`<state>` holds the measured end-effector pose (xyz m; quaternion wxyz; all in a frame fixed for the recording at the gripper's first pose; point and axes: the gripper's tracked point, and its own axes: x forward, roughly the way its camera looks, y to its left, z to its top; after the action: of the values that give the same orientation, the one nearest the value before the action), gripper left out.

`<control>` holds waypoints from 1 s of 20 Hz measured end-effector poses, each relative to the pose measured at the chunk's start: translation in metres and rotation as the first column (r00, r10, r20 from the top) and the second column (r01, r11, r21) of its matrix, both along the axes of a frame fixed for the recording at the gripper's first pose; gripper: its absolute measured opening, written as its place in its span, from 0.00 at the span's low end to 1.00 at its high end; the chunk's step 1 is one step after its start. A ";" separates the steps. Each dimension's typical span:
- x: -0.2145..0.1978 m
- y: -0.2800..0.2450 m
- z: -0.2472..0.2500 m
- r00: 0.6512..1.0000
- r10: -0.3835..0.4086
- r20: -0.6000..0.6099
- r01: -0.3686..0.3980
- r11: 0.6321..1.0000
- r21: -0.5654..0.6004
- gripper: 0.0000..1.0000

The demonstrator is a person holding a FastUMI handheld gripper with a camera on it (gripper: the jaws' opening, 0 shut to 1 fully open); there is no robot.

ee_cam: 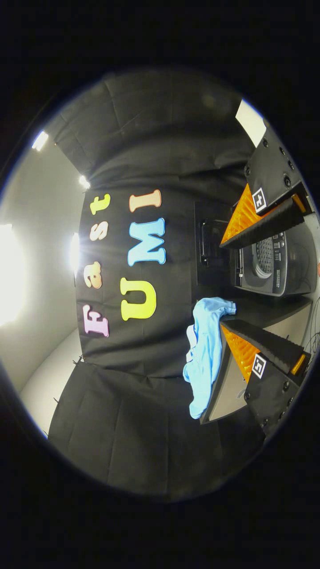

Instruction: Put the clothes into the washing machine and then close the washing machine lid.

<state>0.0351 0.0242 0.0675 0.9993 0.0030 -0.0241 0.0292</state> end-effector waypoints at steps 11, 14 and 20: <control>0.044 0.053 0.040 0.993 0.120 -0.008 -0.121 0.993 -0.010 0.99; 0.059 0.070 0.046 0.988 0.156 -0.020 -0.156 0.988 -0.007 0.99; 0.085 0.103 0.054 0.974 0.224 -0.034 -0.224 0.975 0.000 0.99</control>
<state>0.1197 0.1268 0.1217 0.9899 0.0041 -0.0067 0.1416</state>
